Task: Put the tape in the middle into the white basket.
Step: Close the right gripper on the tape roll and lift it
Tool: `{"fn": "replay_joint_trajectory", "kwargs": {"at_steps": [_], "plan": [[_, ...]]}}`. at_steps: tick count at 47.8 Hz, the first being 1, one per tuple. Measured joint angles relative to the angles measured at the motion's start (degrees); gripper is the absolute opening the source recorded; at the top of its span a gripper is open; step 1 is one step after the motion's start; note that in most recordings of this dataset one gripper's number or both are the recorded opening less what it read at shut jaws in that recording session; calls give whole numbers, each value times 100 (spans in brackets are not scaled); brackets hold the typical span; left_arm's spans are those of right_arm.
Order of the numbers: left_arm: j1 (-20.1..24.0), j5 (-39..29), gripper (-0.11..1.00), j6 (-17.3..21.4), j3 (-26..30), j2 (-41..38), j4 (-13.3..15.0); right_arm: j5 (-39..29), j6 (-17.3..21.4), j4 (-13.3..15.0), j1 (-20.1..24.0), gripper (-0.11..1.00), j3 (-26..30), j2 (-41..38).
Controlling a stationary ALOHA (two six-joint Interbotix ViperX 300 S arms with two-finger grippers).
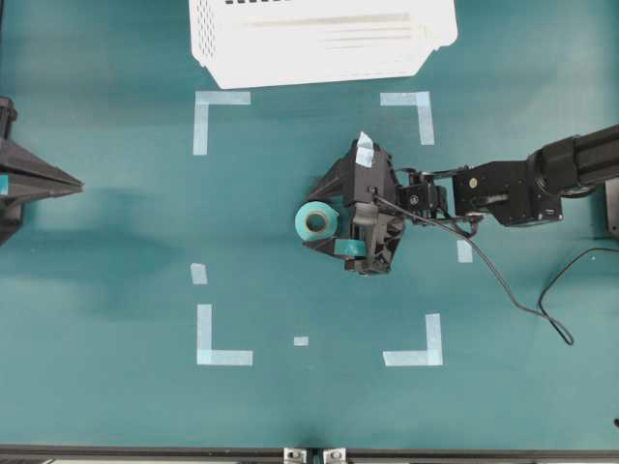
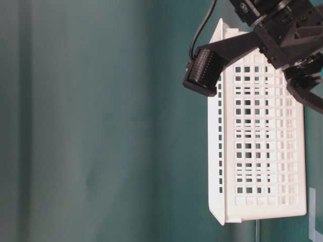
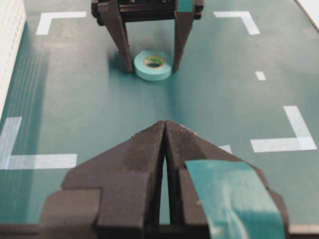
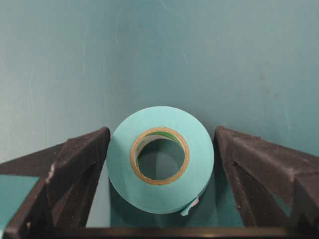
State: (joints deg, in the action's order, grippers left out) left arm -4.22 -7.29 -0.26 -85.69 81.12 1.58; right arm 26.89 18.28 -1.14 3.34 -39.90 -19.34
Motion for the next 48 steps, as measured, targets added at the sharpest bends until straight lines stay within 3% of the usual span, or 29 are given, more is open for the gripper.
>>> {"fn": "replay_joint_trajectory", "kwargs": {"at_steps": [13, 21, 48], "plan": [[0, 0, -11, 0, 0, 9, 0, -237, -9, 0, 0, 95, 70, 9], [0, 0, -11, 0, 0, 0, 0, -466, -9, 0, -9, 66, 97, 53], [0, 0, -11, 0, 0, 0, 0, -791, -9, 70, -35, 66, 132, 316]]}}
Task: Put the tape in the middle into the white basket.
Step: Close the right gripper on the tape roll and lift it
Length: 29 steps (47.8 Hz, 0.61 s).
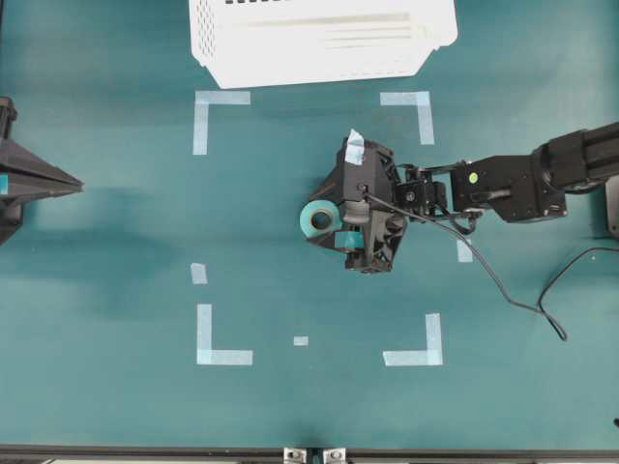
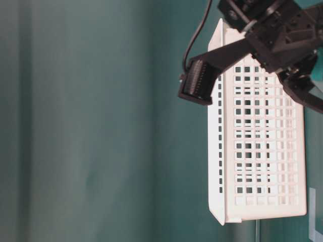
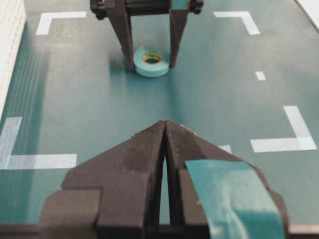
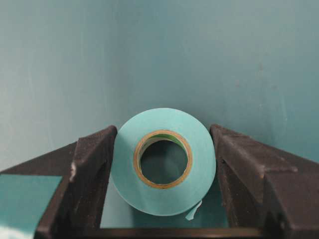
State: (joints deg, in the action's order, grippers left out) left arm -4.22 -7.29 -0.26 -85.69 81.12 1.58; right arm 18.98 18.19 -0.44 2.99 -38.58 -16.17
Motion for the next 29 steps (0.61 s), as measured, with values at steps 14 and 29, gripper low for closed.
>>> {"fn": "replay_joint_trajectory", "kwargs": {"at_steps": [14, 29], "plan": [[0, 0, -11, 0, 0, 0, 0, -316, -26, 62, -18, 66, 0, 782], [0, 0, -11, 0, 0, 0, 0, -826, -26, 97, -211, 66, 0, 1521]]}}
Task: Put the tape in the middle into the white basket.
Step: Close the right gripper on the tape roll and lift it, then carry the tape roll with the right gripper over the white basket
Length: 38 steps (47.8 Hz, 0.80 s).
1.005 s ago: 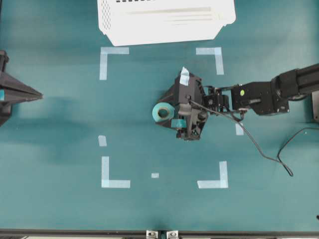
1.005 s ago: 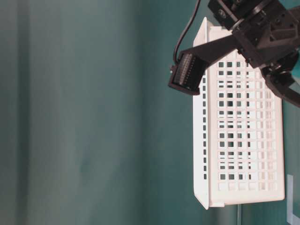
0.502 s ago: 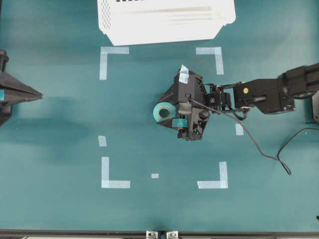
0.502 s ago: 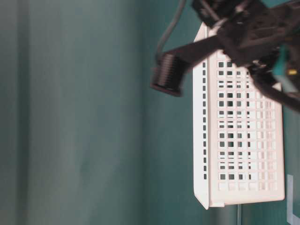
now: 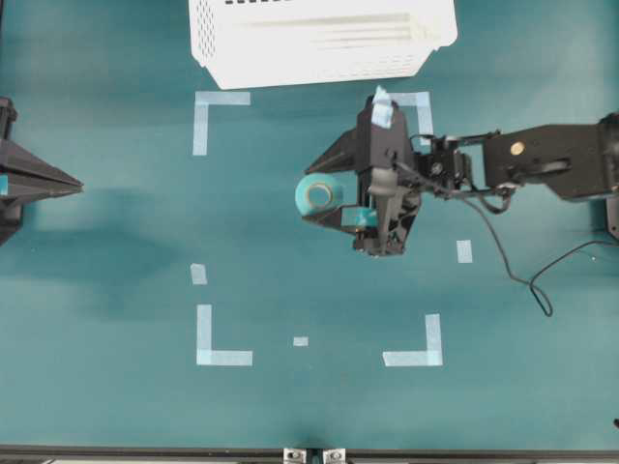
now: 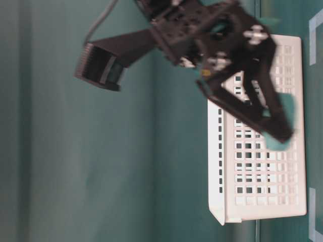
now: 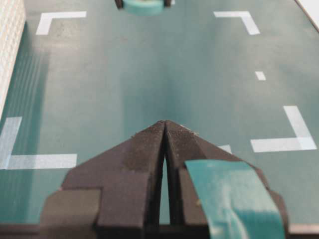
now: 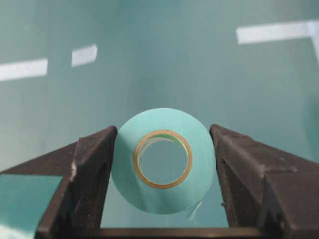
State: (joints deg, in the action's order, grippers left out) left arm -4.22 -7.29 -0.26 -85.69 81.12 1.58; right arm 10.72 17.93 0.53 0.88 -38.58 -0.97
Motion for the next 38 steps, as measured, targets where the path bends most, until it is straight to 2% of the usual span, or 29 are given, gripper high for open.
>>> {"fn": "replay_joint_trajectory", "kwargs": {"at_steps": [11, 21, 38], "plan": [[-9, 0, -11, 0, 0, 0, 0, -369, 0, 0, -97, 66, 62, 439], [0, 0, -11, 0, 0, 9, 0, -765, -18, 141, -123, 66, 211, 668], [0, 9, -11, 0, 0, 0, 0, -940, -18, 211, -123, 66, 281, 835]]}}
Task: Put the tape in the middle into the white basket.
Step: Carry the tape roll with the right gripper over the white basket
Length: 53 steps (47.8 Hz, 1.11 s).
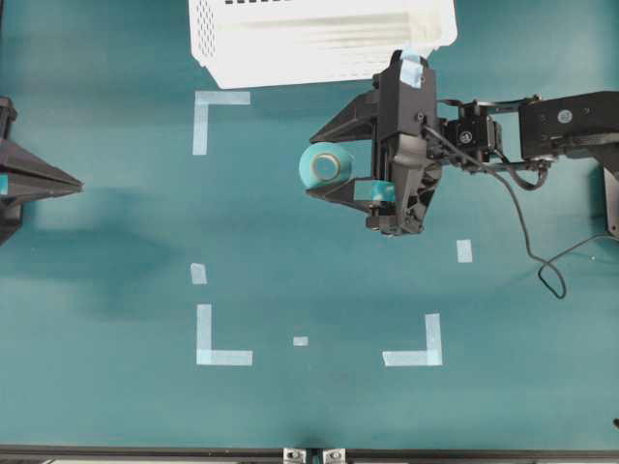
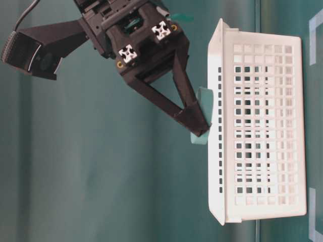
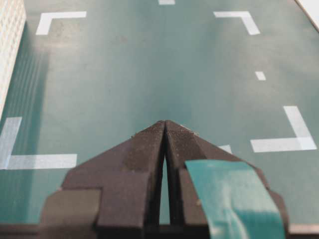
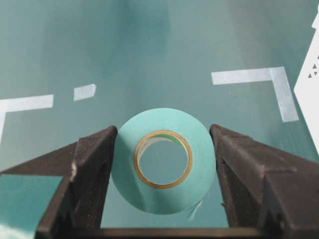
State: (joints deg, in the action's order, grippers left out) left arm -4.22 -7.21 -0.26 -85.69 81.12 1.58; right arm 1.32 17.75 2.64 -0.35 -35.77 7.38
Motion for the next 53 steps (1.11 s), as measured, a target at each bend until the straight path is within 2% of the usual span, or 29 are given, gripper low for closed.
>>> {"fn": "replay_joint_trajectory", "kwargs": {"at_steps": [17, 31, 53], "plan": [[0, -9, -11, 0, 0, 9, 0, -9, -9, 26, -176, 66, 0, 0], [-9, 0, -11, 0, 0, 0, 0, 0, -18, 290, -677, 66, 9, 0], [0, -9, -11, 0, 0, 0, 0, 9, -26, 527, -1696, 66, 9, 0]]}}
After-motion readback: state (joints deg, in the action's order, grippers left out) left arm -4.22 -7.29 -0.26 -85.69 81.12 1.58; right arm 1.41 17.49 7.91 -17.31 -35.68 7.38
